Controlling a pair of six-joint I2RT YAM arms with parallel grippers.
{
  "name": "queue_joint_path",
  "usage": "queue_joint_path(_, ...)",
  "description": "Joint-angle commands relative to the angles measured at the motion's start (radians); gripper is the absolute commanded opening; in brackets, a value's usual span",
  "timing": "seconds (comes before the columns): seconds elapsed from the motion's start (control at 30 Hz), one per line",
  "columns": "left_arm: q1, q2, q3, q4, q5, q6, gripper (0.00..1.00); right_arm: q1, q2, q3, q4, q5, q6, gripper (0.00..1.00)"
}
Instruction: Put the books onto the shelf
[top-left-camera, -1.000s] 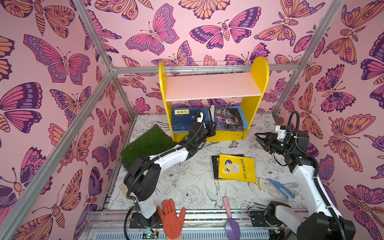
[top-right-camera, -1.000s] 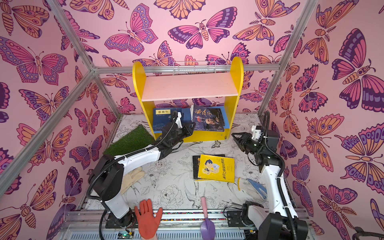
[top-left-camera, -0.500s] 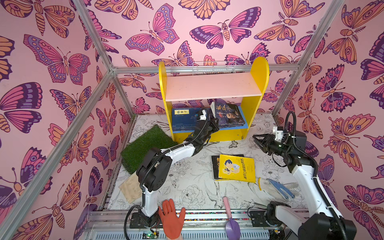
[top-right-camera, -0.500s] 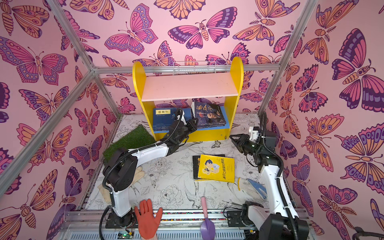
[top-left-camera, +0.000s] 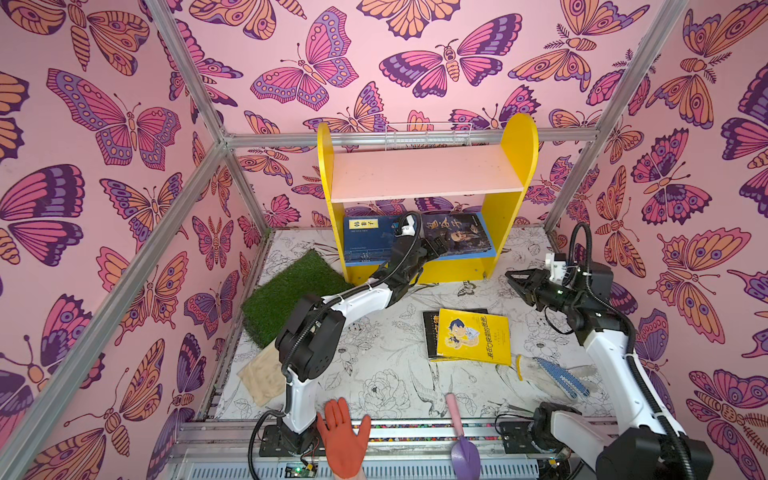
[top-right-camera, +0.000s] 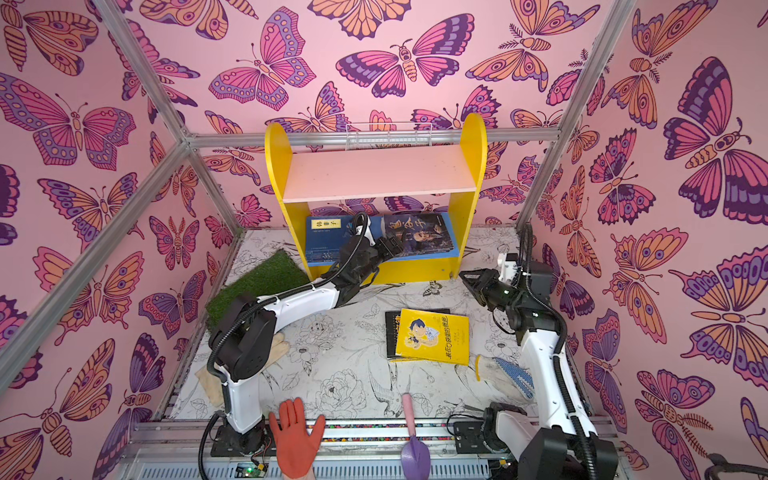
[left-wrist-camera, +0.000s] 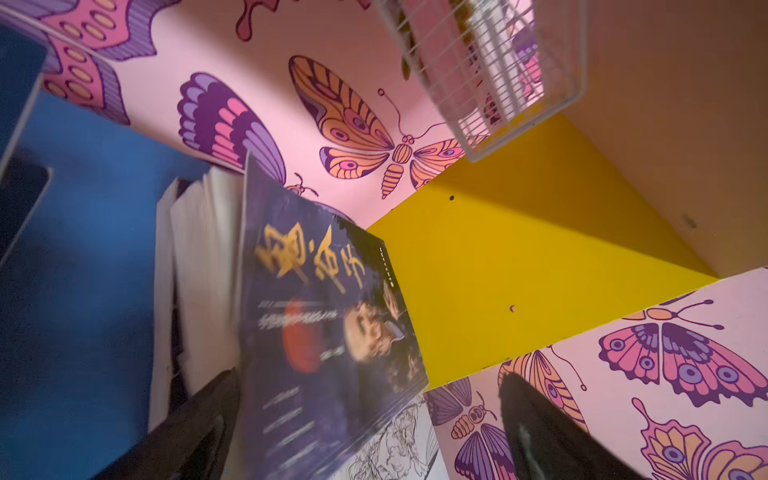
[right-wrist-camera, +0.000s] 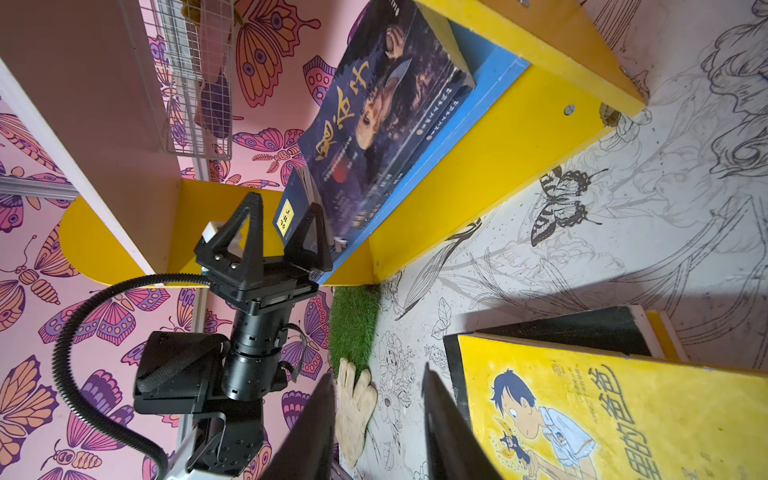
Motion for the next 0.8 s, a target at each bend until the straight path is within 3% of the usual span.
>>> queue_joint_path(0.0,-0.009,-0.003,0.054,-0.064,-0.049,0.053,0.99,0.009,-0.022,0.004,-0.022,-0.006,-0.028,0.34)
queue_joint_path(0.13,-0.031,-0.016,0.130,-0.251,-0.144,0.082,0.99,0.021,-0.021,0.019,-0.066,0.013,-0.062,0.34)
queue_joint_path(0.23,-0.045,-0.032,0.140,-0.262,-0.153,0.115,0.99,0.060,-0.017,0.053,-0.147,0.066,-0.135,0.34)
queue_joint_path(0.4,-0.074,-0.142,0.104,-0.265,-0.179,0.250,0.99,0.243,0.026,0.132,-0.264,0.306,-0.248,0.29)
queue_joint_path(0.63,-0.084,-0.484,-0.211,-0.409,-0.263,0.322,0.99,0.496,0.232,0.264,-0.274,0.606,-0.290,0.23)
queue_joint_path(0.77,-0.058,-0.705,-0.433,-0.640,-0.396,0.234,0.99,0.587,0.391,0.386,-0.280,0.717,-0.337,0.23)
